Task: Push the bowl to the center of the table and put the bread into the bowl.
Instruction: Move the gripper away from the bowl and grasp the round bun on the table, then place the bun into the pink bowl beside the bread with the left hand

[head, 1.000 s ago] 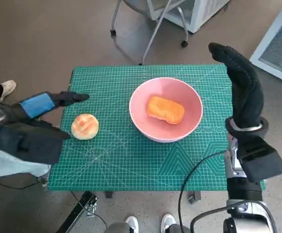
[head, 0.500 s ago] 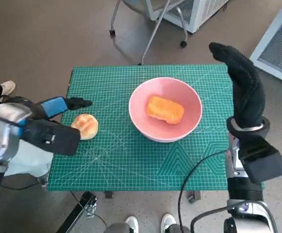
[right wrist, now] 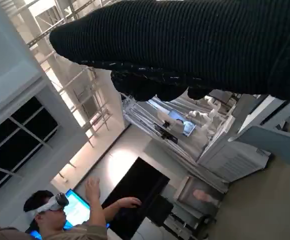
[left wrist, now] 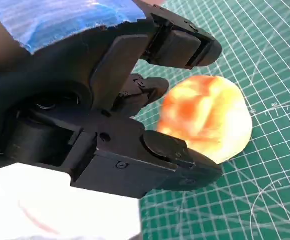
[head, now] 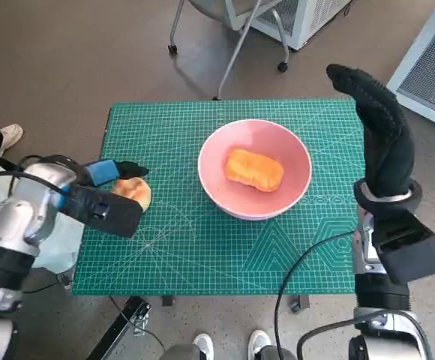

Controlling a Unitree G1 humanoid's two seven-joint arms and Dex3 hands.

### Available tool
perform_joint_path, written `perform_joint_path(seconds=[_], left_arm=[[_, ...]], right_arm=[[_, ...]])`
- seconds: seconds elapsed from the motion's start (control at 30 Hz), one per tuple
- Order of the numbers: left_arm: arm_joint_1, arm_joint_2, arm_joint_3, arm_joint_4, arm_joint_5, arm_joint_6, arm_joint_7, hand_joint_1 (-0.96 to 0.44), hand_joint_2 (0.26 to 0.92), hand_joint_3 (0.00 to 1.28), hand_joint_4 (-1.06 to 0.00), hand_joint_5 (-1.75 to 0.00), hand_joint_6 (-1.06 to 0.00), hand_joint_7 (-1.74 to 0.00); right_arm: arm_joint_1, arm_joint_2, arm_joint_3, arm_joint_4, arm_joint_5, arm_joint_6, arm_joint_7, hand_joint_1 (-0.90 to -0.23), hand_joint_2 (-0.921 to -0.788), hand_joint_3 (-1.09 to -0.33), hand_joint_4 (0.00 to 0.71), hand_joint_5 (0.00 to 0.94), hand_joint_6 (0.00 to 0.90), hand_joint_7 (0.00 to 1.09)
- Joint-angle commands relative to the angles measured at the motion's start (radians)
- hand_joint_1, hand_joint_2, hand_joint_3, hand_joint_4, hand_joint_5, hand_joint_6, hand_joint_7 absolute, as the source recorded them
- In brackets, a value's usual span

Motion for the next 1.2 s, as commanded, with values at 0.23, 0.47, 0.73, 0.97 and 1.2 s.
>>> perform_joint_path(seconds=[0.23, 0.47, 0.73, 0.97, 1.2], left_arm=[[-0.053, -0.017, -0.044, 0.154, 0.023, -0.114, 0.156, 0.07, 0.919, 0.20, -0.48, -1.26, -0.59, -1.00], [-0.056, -0.019, -0.026, 0.170, -0.006, -0.114, 0.168, 0.01, 0.920, 0.14, -0.54, -1.35, -0.63, -1.12], [-0.058, -0.020, -0.028, 0.175, -0.008, -0.116, 0.169, 0.00, 0.920, 0.12, -0.55, -1.36, -0.65, -1.11], [-0.124, 0.043, 0.130, 0.010, -0.151, -0.101, 0.109, 0.00, 0.920, 0.11, -0.58, -1.26, -0.64, -1.18], [-0.146, 0.048, 0.222, -0.077, -0.203, -0.100, 0.173, 0.00, 0.920, 0.07, -0.66, -1.15, -0.65, -1.19]], right_arm=[[0.015, 0.003, 0.002, 0.003, 0.006, 0.004, 0.008, -0.588, -0.921, -0.709, 0.349, 0.001, 0.083, 0.72], [0.013, 0.007, 0.002, 0.011, 0.001, 0.001, 0.005, -0.592, -0.921, -0.708, 0.350, 0.001, 0.080, 0.73], [0.012, 0.007, 0.002, 0.012, 0.001, 0.000, 0.005, -0.592, -0.921, -0.707, 0.350, 0.001, 0.080, 0.73], [0.014, 0.008, 0.002, 0.018, 0.006, -0.004, 0.008, -0.598, -0.921, -0.705, 0.350, 0.001, 0.079, 0.73], [0.019, 0.008, 0.001, 0.013, 0.007, -0.005, 0.008, -0.600, -0.921, -0.705, 0.350, 0.001, 0.078, 0.73]])
